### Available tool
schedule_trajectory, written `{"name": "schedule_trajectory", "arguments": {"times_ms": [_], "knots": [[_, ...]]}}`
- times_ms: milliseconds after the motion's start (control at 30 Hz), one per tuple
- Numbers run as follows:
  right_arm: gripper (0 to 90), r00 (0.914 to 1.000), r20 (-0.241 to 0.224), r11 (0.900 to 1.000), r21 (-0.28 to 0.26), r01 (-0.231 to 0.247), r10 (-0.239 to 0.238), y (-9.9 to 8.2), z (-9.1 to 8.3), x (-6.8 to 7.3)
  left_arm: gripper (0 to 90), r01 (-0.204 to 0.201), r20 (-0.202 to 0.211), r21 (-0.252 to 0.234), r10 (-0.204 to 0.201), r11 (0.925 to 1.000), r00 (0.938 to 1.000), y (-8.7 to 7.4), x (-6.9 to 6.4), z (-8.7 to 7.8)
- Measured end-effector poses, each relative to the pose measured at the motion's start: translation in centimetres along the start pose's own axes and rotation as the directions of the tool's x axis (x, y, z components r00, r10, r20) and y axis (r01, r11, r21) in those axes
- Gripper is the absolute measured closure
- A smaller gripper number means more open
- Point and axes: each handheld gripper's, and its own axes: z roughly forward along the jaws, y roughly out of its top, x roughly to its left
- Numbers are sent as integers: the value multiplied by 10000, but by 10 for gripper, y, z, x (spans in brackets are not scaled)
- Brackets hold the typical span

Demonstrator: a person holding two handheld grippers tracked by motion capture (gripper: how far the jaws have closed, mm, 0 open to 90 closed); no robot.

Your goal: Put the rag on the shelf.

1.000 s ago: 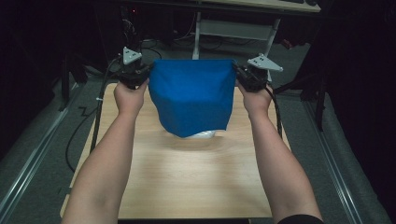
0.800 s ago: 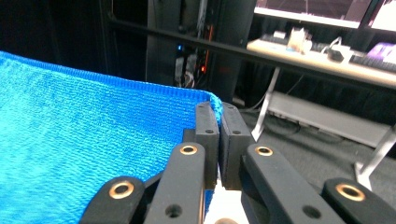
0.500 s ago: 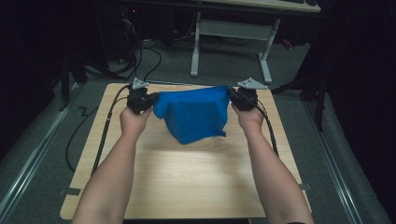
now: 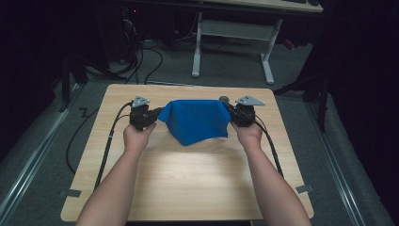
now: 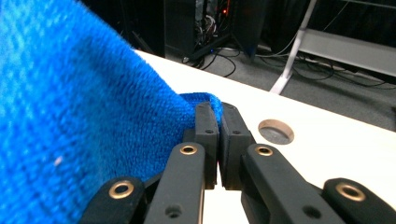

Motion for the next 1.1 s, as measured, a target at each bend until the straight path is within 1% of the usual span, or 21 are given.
{"name": "schedule_trajectory", "arguments": {"times_ms": [133,167,200,267,333,400,433,467,567,600,700,767,800,833,900,967,1000,1100], "knots": [[887,10000,-45,10000,20,65,-65,-1,0,4,878,-43,52,-65,44,10000,10000,-3,-2,0],[887,9998,-37,9998,25,216,-216,-1,1,6,878,-43,82,-11,43,10000,10000,-5,-2,1],[887,9998,-37,9998,25,216,-216,-1,1,6,878,-43,82,-11,43,10000,10000,-5,-2,1],[886,9997,16,9997,68,229,-229,-2,2,8,878,71,135,-3,-71,10000,9999,-6,0,3],[887,9998,30,9996,219,182,-183,-3,4,7,878,151,181,96,-153,9998,9997,-7,1,5],[887,9999,25,9994,305,155,-156,-4,5,7,878,182,227,147,-185,9997,9996,-8,3,7],[887,9999,-1,9990,425,124,-124,-7,8,6,878,362,367,196,-369,9992,9986,-11,6,10],[887,10000,-13,9988,473,98,-97,-9,9,6,879,362,367,196,-369,9992,9986,-11,6,10],[886,10000,-93,9987,506,33,-29,-13,12,7,878,546,492,328,-562,9980,9972,-15,8,15],[886,9999,-126,9987,497,94,-88,-17,14,8,878,517,551,408,-539,9978,9970,-18,7,19],[886,9999,-154,9984,558,18,-10,-22,17,8,878,494,573,509,-523,9975,9970,-21,6,23],[886,9999,-149,9970,779,-40,52,-29,21,8,878,567,601,600,-603,9966,9964,-25,6,26],[886,9999,-149,9970,779,-40,52,-29,21,8,878,567,601,600,-603,9966,9964,-25,6,26],[886,9998,-158,9962,873,-64,78,-33,22,7,878,656,614,644,-696,9958,9957,-29,6,28],[886,9998,-165,9957,927,-74,89,-36,23,7,877,713,608,668,-754,9952,9953,-31,7,29],[885,9998,-171,9954,951,-75,91,-37,24,8,875,750,608,695,-793,9948,9950,-32,7,30],[885,9998,-165,9954,953,-85,102,-38,25,8,874,906,615,743,-952,9931,9936,-33,9,31],[885,9999,-146,9951,985,-60,75,-39,26,8,874,991,613,777,-1040,9920,9927,-34,10,32]]}}
